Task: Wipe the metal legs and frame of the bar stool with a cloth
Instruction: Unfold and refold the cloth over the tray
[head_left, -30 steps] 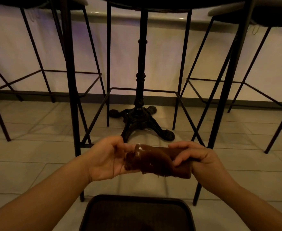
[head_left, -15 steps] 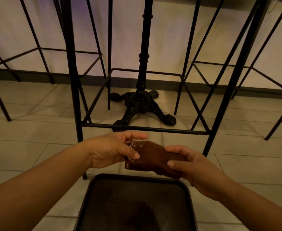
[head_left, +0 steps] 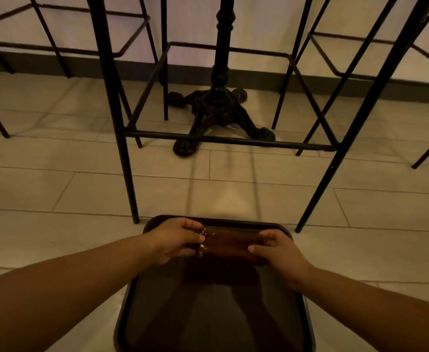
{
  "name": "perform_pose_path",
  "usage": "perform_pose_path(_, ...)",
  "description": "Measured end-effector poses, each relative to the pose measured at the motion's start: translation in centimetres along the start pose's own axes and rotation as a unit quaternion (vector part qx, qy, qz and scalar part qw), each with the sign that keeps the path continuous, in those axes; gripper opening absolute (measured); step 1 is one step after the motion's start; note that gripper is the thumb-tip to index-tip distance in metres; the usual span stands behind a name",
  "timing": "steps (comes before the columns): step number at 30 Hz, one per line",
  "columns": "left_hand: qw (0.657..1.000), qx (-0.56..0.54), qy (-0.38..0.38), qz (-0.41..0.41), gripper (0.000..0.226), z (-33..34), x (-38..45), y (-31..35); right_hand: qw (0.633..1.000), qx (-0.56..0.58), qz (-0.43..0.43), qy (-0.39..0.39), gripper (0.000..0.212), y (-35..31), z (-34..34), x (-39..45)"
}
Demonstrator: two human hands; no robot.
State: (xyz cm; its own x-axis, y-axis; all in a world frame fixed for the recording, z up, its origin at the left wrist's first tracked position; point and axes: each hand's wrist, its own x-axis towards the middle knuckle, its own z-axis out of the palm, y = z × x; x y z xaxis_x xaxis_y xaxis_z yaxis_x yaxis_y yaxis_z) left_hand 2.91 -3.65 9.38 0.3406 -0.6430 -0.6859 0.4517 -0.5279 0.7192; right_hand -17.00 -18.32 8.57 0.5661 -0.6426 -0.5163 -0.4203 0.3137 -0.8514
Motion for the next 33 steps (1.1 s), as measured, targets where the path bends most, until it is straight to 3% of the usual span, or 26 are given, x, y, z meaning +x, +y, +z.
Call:
perform_pose_path(6,0.986,0.145,0.078,-0.037,0.024,0.6,3.5,-5.0,0.993,-0.066,0.033,0.087,0.034,6.6,2.1,1.3)
perform_pose_path(12,0.962,0.241,0.13,0.003,0.026,0.5,5.0,-6.9,0.986,-0.139,0.018,0.091,0.036,8.9,3.2,2.0)
perform_pose_path(17,0.932,0.34,0.121,0.044,0.03,0.0,4.7,-8.4,0.975,-0.202,-0.009,0.087,0.04,9.2,3.2,1.6)
perform_pose_path(19,0.872,0.452,0.115,0.148,0.032,-0.1,4.2,-8.6,0.946,-0.299,-0.084,0.091,0.044,9.4,2.8,1.4)
perform_pose_path(20,0.821,0.516,0.101,0.223,0.033,-0.1,3.9,-8.6,0.918,-0.359,-0.144,0.09,0.046,9.4,2.6,1.2)
perform_pose_path(22,0.694,0.632,0.032,0.344,0.045,0.1,3.9,-8.7,0.831,-0.477,-0.278,0.059,0.049,9.3,2.3,1.1)
perform_pose_path(24,0.603,0.718,-0.052,0.344,0.058,0.1,3.9,-9.7,0.735,-0.57,-0.366,-0.021,0.056,9.7,2.1,1.0)
perform_pose_path(26,0.571,0.775,-0.094,0.254,0.065,-0.1,3.8,-11.0,0.675,-0.642,-0.342,-0.124,0.064,10.7,2.0,0.8)
perform_pose_path(29,0.533,0.821,-0.118,0.166,0.07,-0.1,3.8,-11.6,0.673,-0.674,-0.245,-0.181,0.072,12.4,1.8,1.0)
perform_pose_path(33,0.492,0.851,-0.129,0.13,0.079,0.8,3.7,-10.7,0.648,-0.702,-0.228,-0.19,0.078,12.2,2.1,1.0)
